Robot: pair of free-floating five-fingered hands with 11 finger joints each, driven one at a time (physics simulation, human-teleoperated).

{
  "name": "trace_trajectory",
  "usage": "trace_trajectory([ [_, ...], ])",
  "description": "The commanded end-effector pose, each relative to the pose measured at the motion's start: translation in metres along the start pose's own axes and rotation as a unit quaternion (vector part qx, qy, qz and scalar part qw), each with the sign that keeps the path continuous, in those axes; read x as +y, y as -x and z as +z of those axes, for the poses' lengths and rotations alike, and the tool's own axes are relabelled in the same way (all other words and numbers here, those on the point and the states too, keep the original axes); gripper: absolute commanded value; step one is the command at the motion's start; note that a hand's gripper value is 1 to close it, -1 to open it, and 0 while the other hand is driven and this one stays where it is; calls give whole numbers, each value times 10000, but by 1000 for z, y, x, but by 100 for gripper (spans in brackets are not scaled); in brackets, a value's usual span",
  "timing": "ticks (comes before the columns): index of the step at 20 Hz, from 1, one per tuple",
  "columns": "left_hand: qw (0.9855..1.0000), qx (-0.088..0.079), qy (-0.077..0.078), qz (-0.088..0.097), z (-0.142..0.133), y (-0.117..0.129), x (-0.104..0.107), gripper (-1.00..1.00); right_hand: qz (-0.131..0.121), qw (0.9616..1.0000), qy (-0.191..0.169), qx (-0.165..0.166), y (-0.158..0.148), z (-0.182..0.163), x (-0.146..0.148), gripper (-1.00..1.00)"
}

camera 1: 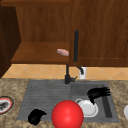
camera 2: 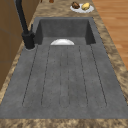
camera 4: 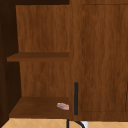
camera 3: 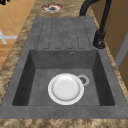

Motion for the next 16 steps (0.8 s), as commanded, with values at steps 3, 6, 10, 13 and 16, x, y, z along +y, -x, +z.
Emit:
trace_trajectory([
  [3, 10000, 0, 0, 0, 0, 0, 0, 0, -22, 9960, -132, -878, 2, 6, 24, -100],
  [6, 10000, 0, 0, 0, 0, 0, 0, 0, -16, 9918, -142, -1270, 4, 8, 37, -100],
  [10, 10000, 0, 0, 0, 0, 0, 0, 0, -22, 9836, -179, -1793, 5, 11, 49, -100],
  [13, 10000, 0, 0, 0, 0, 0, 0, 0, 10, 9786, -227, -2044, -2, 10, 54, -100],
  [16, 10000, 0, 0, 0, 0, 0, 0, 0, 43, 9770, -257, -2118, -7, 0, 61, -100],
])
